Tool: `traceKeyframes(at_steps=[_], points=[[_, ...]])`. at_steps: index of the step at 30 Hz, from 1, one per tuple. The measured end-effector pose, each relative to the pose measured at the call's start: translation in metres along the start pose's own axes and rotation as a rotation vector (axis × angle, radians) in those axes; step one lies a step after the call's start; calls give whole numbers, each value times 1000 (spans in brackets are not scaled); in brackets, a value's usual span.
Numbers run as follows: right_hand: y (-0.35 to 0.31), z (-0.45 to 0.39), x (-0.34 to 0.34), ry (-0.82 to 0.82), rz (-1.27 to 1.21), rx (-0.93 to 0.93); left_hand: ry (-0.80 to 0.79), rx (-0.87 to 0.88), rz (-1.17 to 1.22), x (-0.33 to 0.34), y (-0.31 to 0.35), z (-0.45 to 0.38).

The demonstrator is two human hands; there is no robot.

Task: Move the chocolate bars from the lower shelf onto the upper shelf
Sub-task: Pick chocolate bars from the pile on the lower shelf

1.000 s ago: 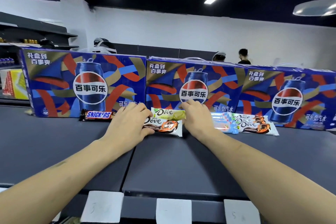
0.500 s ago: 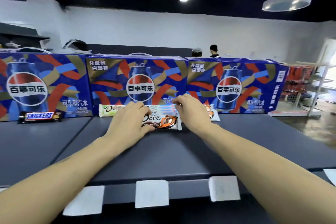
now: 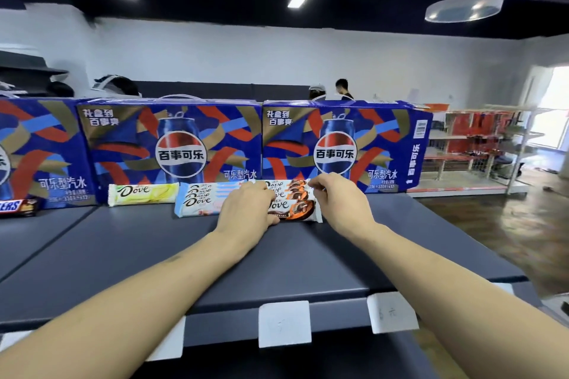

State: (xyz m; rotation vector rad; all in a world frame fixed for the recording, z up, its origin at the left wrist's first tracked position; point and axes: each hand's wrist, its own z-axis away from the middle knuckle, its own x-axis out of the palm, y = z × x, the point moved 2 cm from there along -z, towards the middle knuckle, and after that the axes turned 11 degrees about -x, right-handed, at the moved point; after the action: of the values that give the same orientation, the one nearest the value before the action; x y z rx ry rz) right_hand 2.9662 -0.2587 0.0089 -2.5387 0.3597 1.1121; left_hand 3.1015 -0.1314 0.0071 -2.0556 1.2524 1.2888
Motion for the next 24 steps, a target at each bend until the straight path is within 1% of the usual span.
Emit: traceKeyframes(at_steps=[3,6,9,11,16,21,24], points=[[5,0,1,-5,-9,4,-53,-32,-7,5,6,-11],[6,-1,2,-9,-17,17,-104,-55,-65,8,9,-18],[2,-2,4,-4,-24,23,-106,-58,-127,11,9,-22],[-2,-1,7,-7,-20,30,-80,-36,-139,11,8,-22],[-23,2,11,9,-14,51,-56,38,-64,-4,0,-9],[-60,13,16,-4,-1,83,-76,128,-46,-29,-24,20],[-84,25,20,-7,10,119,-116,155,-33,-39,-43,36]])
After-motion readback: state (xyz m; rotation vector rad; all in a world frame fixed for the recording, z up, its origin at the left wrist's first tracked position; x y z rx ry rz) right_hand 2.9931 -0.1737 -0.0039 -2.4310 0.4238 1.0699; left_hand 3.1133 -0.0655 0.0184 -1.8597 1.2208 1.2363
